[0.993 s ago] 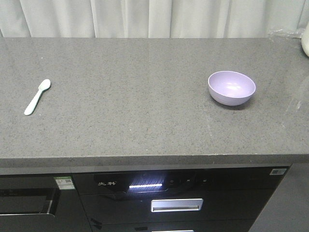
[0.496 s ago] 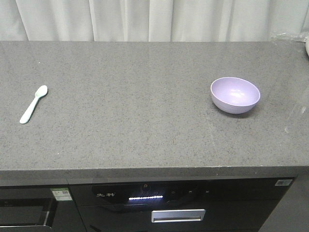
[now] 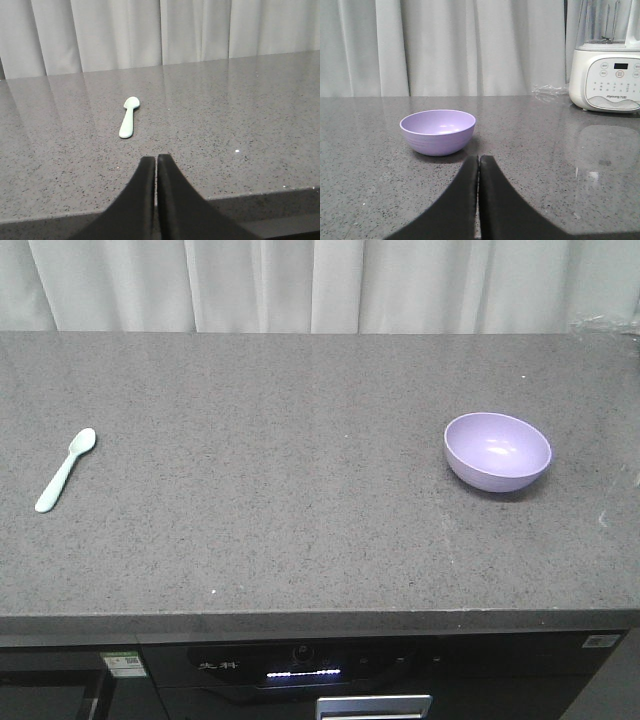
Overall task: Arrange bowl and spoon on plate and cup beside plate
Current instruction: 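Drive the base closer until the counter fills the view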
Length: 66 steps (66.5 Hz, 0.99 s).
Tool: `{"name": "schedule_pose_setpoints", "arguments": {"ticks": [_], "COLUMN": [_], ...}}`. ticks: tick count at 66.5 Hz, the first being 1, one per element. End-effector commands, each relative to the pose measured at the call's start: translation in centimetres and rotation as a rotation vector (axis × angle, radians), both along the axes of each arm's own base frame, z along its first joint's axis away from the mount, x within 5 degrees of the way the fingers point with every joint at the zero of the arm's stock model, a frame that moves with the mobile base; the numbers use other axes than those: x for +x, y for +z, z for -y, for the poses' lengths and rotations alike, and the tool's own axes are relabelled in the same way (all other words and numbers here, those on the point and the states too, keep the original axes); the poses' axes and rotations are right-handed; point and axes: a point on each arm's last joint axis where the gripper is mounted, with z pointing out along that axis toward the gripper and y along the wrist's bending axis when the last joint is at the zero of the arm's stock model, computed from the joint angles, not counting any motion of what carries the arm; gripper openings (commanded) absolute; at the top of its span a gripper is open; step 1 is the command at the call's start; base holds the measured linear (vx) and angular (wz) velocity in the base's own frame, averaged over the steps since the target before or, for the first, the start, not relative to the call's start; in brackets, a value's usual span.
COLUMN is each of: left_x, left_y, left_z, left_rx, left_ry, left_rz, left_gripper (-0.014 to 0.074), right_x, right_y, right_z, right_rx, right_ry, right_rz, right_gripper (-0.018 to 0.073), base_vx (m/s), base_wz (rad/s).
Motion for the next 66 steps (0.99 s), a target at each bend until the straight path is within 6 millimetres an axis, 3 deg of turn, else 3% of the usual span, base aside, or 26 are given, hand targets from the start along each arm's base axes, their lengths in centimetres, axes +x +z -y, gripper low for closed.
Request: {"name": "schedule_pose_setpoints", "arguments": {"ticks": [1,66], "left_x": [0.04,0.04], "left_y": [0.89,0.89], "left_z": [0.10,0.10], "left_rx": [-0.011,-0.011], "left_ry": [-0.011,-0.011], "left_rz": [0.074,0.074], "left_gripper": [-0.0006,-0.0006], "right_x": [-0.10,-0.10], "right_y": [0.60,0.60], "right_z": [-0.11,-0.11], "right_rx": [-0.020,-0.020], "right_ry": [0.010,0.010], "right_rz": [0.079,0.079], "right_gripper": [-0.0006,-0.0006], "base_vx": [0.05,0.03], "base_wz": [0.01,0.00]}}
